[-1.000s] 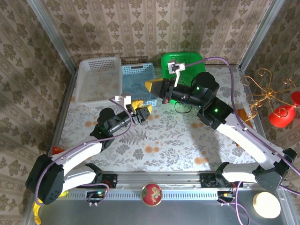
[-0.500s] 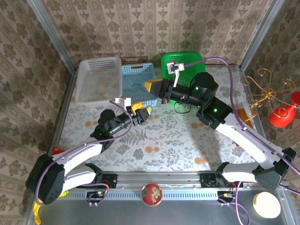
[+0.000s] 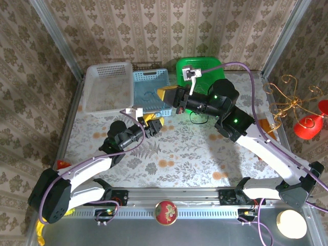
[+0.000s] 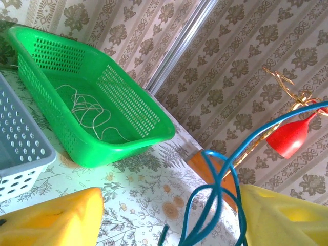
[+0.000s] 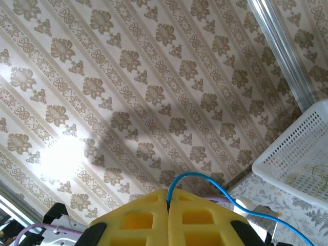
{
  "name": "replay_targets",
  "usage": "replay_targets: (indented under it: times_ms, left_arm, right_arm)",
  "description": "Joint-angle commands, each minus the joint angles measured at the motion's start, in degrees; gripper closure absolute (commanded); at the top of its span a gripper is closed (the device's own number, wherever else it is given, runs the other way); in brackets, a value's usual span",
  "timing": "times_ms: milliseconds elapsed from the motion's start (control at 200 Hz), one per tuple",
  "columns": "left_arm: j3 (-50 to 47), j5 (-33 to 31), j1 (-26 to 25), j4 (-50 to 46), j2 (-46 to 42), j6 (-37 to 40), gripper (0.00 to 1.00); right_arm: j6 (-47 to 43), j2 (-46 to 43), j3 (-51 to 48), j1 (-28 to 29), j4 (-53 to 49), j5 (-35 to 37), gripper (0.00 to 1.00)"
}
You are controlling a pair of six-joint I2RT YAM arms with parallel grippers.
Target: Untangle the cables
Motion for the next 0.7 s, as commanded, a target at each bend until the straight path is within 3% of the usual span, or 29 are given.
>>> replay_targets:
  times_ms: [0,165,290,530,695]
  left_arm:
    - [-0.9,-0.8,-0.4,1.5,-0.5,1.2,0.28]
    - [-1.6,-1.4,-0.4,2.0,-1.6,0.9,0.31]
    - [-1.5,-1.5,-0.1,2.4,-1.5,1.1,0.58]
    - [-3.5,-1.1,1.7,4.3,-0.2,-0.2,1.00]
    - [-5.8,-1.2,3.5,4.7,-0.5,-0.8,1.00]
  right_arm:
    - [-0.7,-0.6,1.8,0.4,1.7,0.7,1.00]
    - [-0.6,-0.6,1.5,0.4,1.9,0.7,1.00]
    - [-0.5,-0.7,1.6,0.5,2.1,0.6,1.00]
    - [-2.9,-1.2,4.3,0.2,-0.3,1.6,1.00]
    - [-3.7,-2.0,6.5,-1.6,-0.7,2.4,1.00]
